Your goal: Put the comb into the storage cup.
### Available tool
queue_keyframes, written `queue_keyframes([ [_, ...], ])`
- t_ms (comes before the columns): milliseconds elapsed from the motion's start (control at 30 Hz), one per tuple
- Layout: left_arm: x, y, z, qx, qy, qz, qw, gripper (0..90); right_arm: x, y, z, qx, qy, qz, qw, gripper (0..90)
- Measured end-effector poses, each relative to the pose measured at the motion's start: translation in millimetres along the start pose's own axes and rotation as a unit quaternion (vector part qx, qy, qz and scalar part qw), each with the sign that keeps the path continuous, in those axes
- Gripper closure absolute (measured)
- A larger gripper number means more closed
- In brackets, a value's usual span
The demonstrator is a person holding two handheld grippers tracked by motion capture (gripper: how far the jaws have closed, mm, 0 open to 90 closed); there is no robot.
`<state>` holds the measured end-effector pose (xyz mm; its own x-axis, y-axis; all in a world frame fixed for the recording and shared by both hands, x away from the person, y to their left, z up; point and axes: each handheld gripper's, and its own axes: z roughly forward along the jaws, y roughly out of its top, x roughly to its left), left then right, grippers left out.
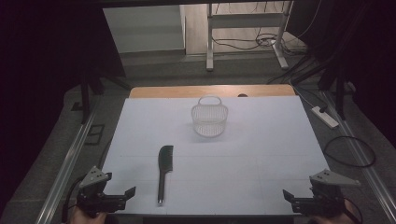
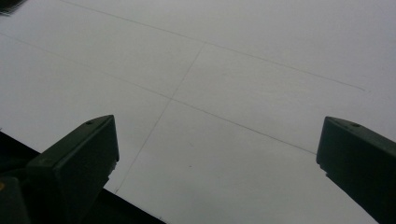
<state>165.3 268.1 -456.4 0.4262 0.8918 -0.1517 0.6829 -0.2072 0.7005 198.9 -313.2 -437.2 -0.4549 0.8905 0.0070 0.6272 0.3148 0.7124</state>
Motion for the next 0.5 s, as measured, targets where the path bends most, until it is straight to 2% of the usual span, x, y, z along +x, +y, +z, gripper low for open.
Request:
queue_keyframes([
  [367, 3.9, -3.1, -3.5, -0.007, -0.013, -0.015, 0.9998, 0.0, 2.8, 1.6, 1.7, 0.002, 0.001, -0.015, 0.9999, 0.0],
  [500, 4.0, -3.0, -3.2, -0.005, -0.014, -0.016, 0.9998, 0.0, 2.4, 1.7, 1.8, 0.001, 0.001, -0.014, 0.9999, 0.0],
])
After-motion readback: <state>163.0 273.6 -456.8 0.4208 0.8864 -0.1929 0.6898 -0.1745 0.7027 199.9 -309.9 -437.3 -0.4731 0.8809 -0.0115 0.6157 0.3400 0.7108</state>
